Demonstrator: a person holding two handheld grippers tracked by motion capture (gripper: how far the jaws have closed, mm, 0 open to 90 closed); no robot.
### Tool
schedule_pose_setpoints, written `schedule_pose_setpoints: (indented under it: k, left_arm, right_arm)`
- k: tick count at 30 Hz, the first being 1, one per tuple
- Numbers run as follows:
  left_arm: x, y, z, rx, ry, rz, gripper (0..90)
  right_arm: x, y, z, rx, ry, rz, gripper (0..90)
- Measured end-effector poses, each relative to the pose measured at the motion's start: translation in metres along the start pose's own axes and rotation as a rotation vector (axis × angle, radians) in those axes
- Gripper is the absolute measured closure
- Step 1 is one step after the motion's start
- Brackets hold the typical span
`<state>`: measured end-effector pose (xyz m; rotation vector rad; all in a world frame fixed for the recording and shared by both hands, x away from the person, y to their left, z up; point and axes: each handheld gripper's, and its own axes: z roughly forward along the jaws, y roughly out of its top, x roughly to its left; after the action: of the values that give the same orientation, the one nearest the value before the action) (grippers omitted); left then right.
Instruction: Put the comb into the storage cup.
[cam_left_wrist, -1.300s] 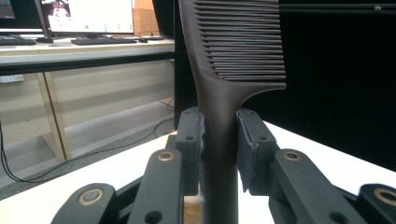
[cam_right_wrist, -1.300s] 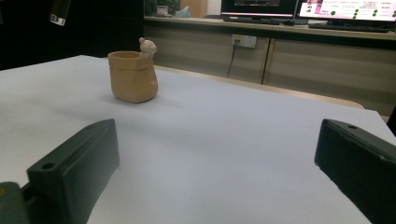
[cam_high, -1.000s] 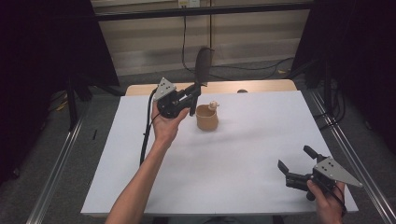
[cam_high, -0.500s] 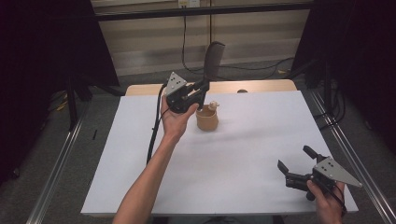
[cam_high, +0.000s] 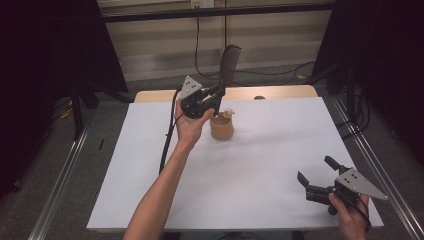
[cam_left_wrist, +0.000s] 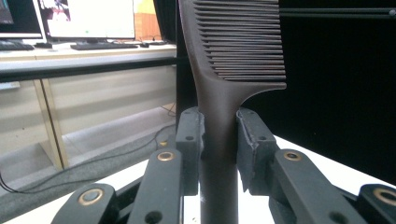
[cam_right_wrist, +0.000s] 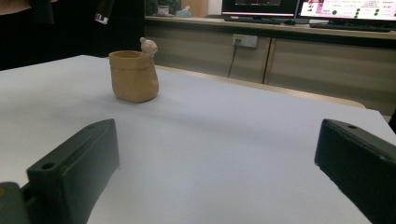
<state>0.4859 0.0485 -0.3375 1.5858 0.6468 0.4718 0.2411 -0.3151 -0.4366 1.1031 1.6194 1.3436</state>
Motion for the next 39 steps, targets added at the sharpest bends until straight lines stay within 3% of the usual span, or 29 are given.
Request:
schedule_pose_setpoints:
  k: [7, 19, 22, 26, 30, 39]
  left_arm:
    - [0.009, -0.011, 0.008, 0.023, 0.019, -0.002, 72.8]
    - [0.008, -0.025, 0.019, 0.042, 0.013, 0.012, 72.8]
    - [0.011, -0.028, 0.02, 0.038, 0.009, -0.007, 72.8]
    - [0.013, -0.031, 0.023, 0.038, 0.009, 0.017, 72.7]
    - [0.014, -0.035, 0.026, 0.031, 0.021, -0.004, 72.8]
    - [0.017, -0.045, 0.031, 0.055, 0.037, -0.004, 72.8]
  right_arm:
    - [0.0, 0.0, -0.001, -0.003, 0.006, -0.002, 0.0]
    - [0.0, 0.0, -0.002, 0.001, 0.0, 0.001, 0.0]
    - [0.0, 0.0, -0.001, 0.002, 0.001, 0.003, 0.0]
    - [0.0, 0.0, -0.002, 0.002, 0.003, 0.001, 0.0]
    - [0.0, 0.0, -0.002, 0.001, 0.004, 0.003, 0.0]
    - [0.0, 0.0, -0.001, 0.003, 0.003, 0.004, 0.0]
